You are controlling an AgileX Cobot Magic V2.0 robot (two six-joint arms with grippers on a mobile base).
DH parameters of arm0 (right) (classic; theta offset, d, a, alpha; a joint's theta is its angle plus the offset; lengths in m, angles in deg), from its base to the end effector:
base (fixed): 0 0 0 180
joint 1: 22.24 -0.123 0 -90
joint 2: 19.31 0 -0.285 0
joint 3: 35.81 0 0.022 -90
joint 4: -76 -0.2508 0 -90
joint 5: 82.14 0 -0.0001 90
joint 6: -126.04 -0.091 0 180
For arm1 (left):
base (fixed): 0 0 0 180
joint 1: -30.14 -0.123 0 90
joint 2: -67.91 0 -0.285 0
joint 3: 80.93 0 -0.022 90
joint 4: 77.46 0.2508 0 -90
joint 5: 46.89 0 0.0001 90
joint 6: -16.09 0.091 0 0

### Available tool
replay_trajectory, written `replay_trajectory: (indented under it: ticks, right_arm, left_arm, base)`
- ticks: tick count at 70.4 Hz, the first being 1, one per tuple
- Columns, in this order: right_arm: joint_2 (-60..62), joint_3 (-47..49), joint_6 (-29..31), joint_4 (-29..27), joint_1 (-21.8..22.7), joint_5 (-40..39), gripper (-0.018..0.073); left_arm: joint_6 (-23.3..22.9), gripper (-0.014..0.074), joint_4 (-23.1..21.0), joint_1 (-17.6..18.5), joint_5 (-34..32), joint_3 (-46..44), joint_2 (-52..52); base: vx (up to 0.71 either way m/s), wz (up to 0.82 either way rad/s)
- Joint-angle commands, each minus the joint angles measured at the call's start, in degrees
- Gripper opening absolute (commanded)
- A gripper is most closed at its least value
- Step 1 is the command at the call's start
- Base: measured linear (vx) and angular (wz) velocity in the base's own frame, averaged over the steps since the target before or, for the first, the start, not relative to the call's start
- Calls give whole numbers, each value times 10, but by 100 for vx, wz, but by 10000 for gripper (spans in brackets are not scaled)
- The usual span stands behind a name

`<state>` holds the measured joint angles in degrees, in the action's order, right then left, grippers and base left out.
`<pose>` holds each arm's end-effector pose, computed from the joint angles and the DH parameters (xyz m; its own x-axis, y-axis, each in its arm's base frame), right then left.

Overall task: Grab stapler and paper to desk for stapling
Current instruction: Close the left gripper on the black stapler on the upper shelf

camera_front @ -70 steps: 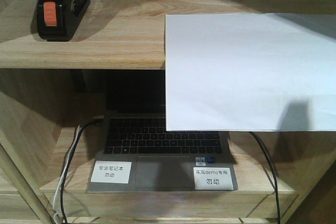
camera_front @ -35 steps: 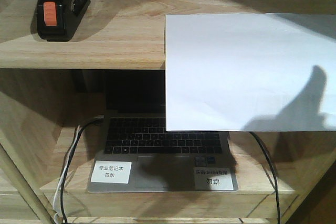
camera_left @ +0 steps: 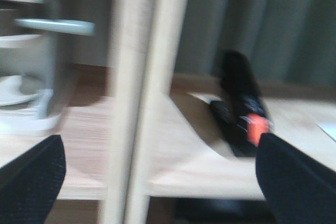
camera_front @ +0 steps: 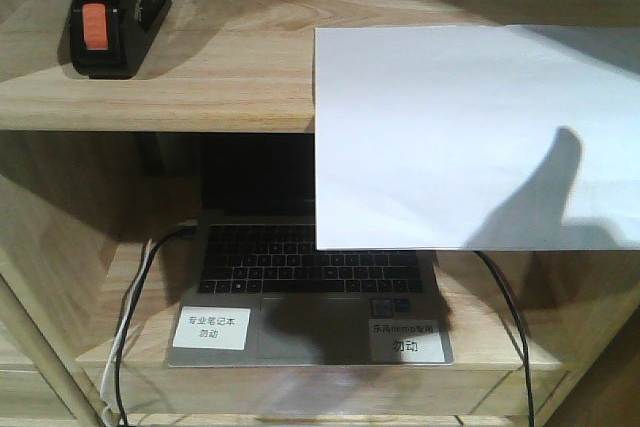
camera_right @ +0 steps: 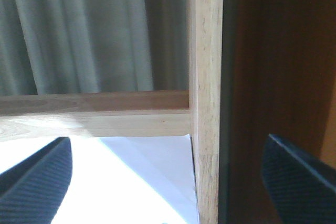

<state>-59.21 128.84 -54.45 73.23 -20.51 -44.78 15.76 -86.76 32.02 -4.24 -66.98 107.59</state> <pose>0.0658 0.0007 0.4627 -0.0449 0.0483 -0.9978 0.0030 0.9988 0.0482 0.0592 -0.0119 0.4620 -0.1197 -0.1207 -0.9854 0.1275 0.9825 -0.1358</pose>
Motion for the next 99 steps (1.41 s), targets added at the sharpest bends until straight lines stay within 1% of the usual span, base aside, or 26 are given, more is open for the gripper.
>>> replay_trajectory:
  ticks: [1,10,23,30,37,41,48,62,67,71,75,77,81,87,92,94,99]
  right_arm:
    - [-8,16,5,2,0,-38,628]
    - [-8,16,5,2,0,-38,558]
    - [-8,16,5,2,0,-38,472]
    - [-8,16,5,2,0,-38,435]
    - [-8,16,5,2,0,-38,405]
    - [-8,16,5,2,0,-38,386]
    - [-8,16,5,2,0,-38,361]
    - [-8,16,5,2,0,-37,313]
    - [-8,16,5,2,0,-37,299]
    - [-8,16,5,2,0,-37,288]
    - [-8,16,5,2,0,-37,277]
    - [-8,16,5,2,0,-37,272]
    - [-8,16,5,2,0,-37,263]
    - [-8,16,5,2,0,-37,251]
    - [-8,16,5,2,0,-37,243]
    - [-8,16,5,2,0,-37,241]
    - [-8,16,5,2,0,-37,242]
  left_arm:
    - [30,698,-8,53,-37,-14,13]
    - [74,694,-8,133,-38,-14,13]
    - [86,673,-8,234,-53,-14,27]
    - [116,659,-8,290,-64,-13,44]
    - [132,649,-8,327,-73,-13,63]
    - [136,645,-8,341,-80,-13,72]
    - [135,642,-8,351,-99,-13,87]
    - [136,637,-8,351,-153,-15,122]
    - [132,633,-7,351,-156,-30,143]
    - [112,631,4,351,-152,-47,166]
    - [70,630,36,351,-139,-79,197]
    - [42,629,56,351,-127,-94,210]
    - [-12,629,116,351,-100,-129,240]
    - [-89,627,191,351,-55,-183,282]
    - [-143,625,240,351,-21,-227,314]
    - [-158,624,260,351,-6,-242,325]
    - [-186,624,293,351,25,-284,353]
  base:
    - [0,0]
    - [0,0]
    - [0,0]
    - [0,0]
    - [0,0]
    - [0,0]
    - [0,0]
    - [0,0]
    - [0,0]
    - [0,0]
    - [0,0]
    - [0,0]
    - [0,0]
    - [0,0]
    - [0,0]
    - [0,0]
    - [0,0]
